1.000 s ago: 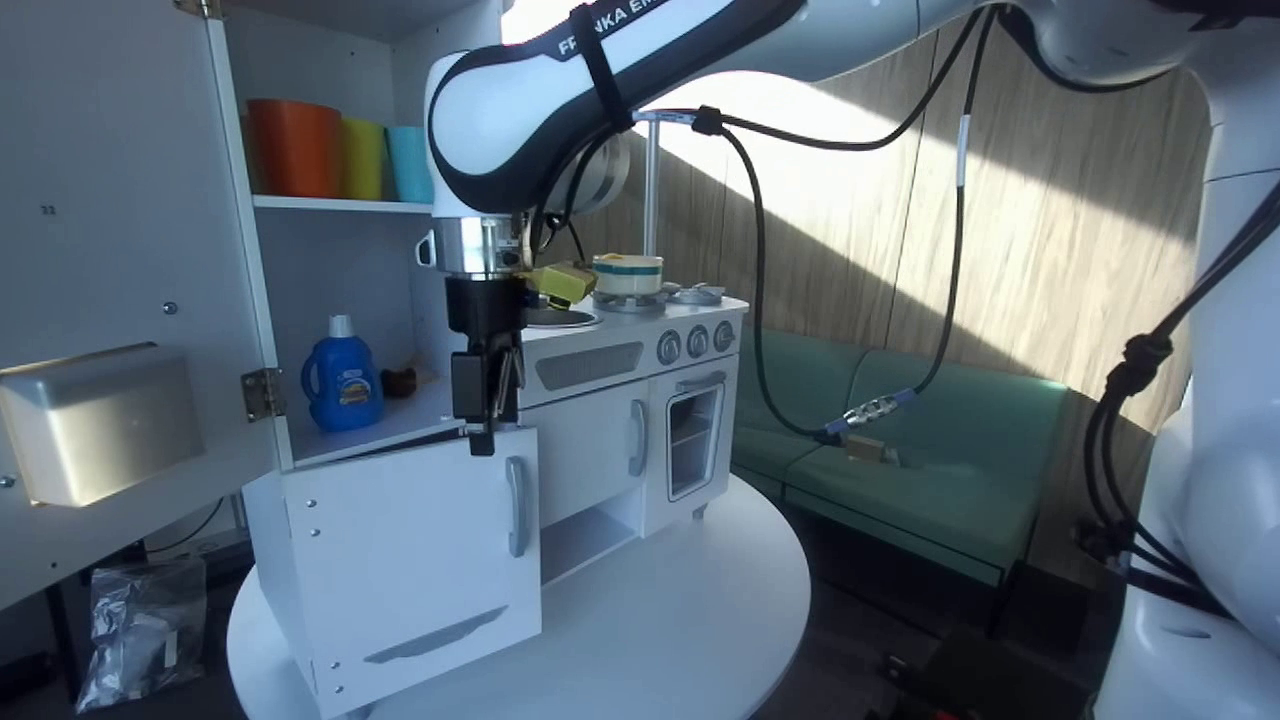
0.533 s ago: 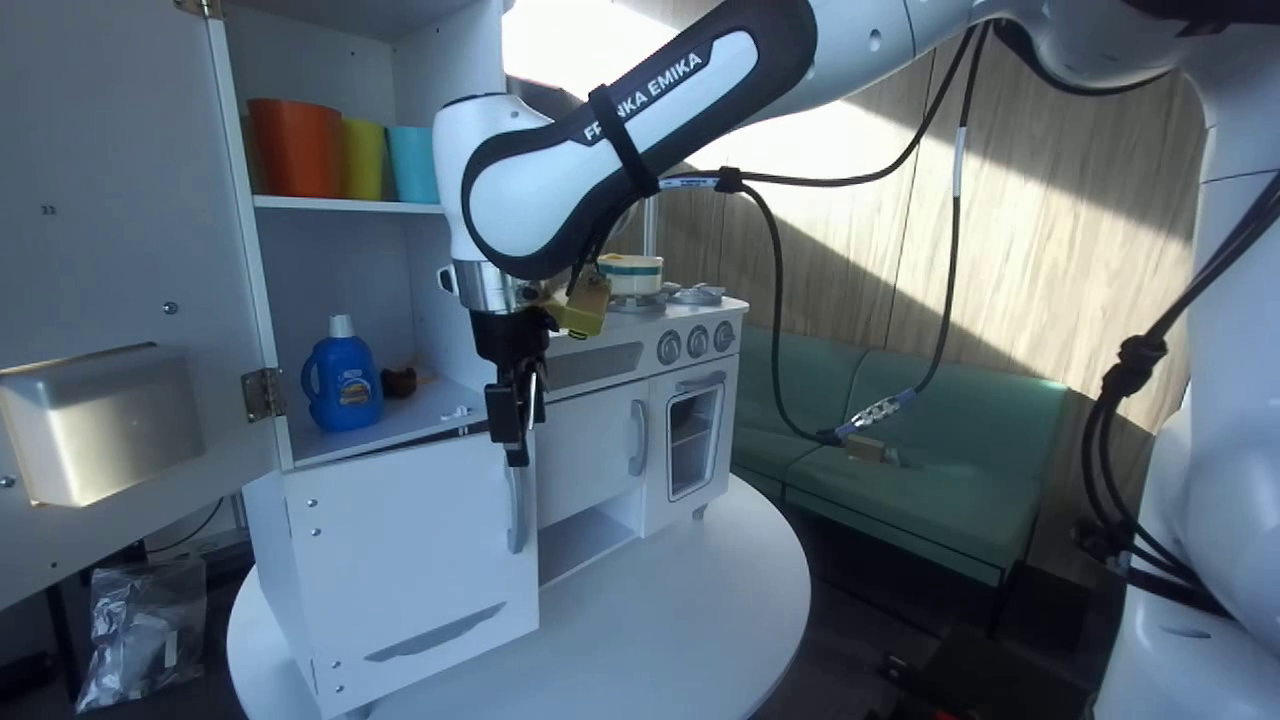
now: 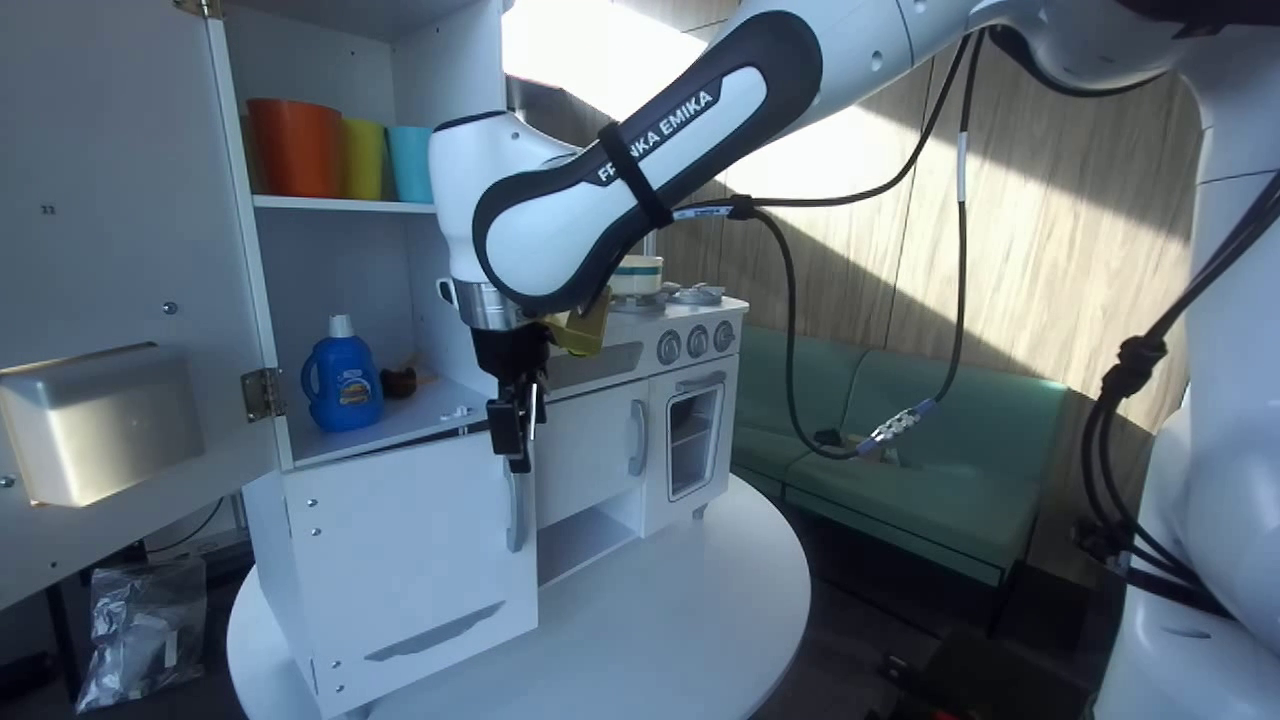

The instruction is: Close the cabinet on the right then open the cabinet on the left.

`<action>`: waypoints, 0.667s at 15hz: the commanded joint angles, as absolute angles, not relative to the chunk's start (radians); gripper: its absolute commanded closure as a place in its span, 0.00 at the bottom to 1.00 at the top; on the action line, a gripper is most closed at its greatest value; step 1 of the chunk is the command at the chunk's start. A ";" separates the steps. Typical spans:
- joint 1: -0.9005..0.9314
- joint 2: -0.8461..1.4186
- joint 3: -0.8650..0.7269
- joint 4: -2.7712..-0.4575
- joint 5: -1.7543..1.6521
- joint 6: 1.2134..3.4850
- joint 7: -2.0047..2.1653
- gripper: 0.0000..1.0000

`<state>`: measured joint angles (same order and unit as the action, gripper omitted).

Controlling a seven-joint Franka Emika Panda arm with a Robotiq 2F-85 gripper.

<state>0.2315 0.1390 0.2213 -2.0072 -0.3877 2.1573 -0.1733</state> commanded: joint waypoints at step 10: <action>0.238 0.102 0.262 -2.054 -0.290 2.325 -0.265 0.00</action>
